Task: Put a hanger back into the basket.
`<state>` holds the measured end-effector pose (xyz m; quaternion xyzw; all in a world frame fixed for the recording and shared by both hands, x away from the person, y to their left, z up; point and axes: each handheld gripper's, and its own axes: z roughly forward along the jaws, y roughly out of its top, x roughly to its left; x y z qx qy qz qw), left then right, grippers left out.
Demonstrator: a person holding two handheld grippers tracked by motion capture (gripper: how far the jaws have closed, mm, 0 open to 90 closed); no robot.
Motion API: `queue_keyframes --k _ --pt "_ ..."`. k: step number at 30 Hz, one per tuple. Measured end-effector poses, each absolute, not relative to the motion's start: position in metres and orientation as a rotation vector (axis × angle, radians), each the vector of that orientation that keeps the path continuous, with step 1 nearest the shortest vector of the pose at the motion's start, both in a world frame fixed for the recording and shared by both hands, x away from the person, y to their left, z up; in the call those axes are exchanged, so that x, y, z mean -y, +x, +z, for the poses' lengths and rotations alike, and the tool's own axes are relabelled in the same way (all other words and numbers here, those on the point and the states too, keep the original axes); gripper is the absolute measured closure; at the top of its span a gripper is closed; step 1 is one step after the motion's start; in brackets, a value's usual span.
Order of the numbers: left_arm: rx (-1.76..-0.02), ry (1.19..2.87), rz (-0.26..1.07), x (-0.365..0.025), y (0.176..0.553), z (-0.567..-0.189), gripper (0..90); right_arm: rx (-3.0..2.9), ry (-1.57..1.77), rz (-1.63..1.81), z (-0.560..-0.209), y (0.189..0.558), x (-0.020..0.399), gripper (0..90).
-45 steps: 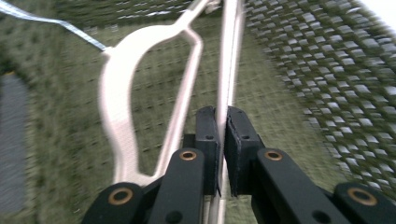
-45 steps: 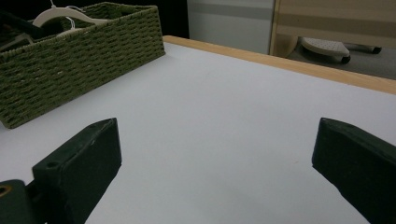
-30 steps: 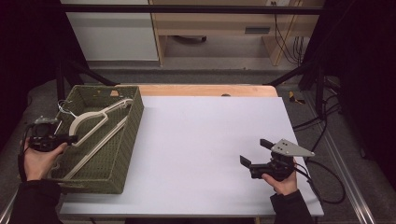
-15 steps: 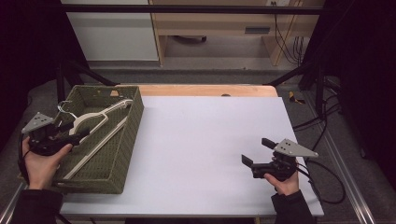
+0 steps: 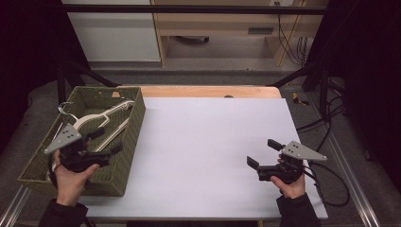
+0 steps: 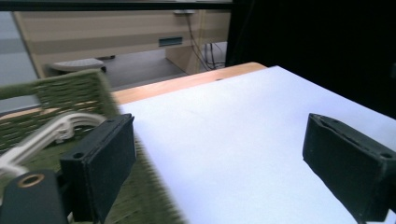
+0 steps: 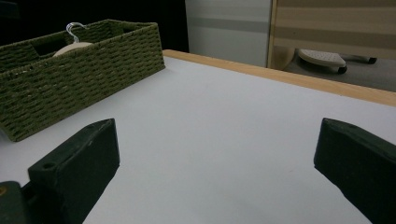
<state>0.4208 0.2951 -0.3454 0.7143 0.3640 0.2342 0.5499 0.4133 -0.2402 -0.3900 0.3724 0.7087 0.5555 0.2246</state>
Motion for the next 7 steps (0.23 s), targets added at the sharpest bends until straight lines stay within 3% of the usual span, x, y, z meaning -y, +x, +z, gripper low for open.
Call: queue_keyframes --k 7 --pt "-0.818 1.725 0.513 -0.265 0.415 -0.363 8.9 -1.93 1.026 1.548 -0.387 0.41 0.244 0.7"
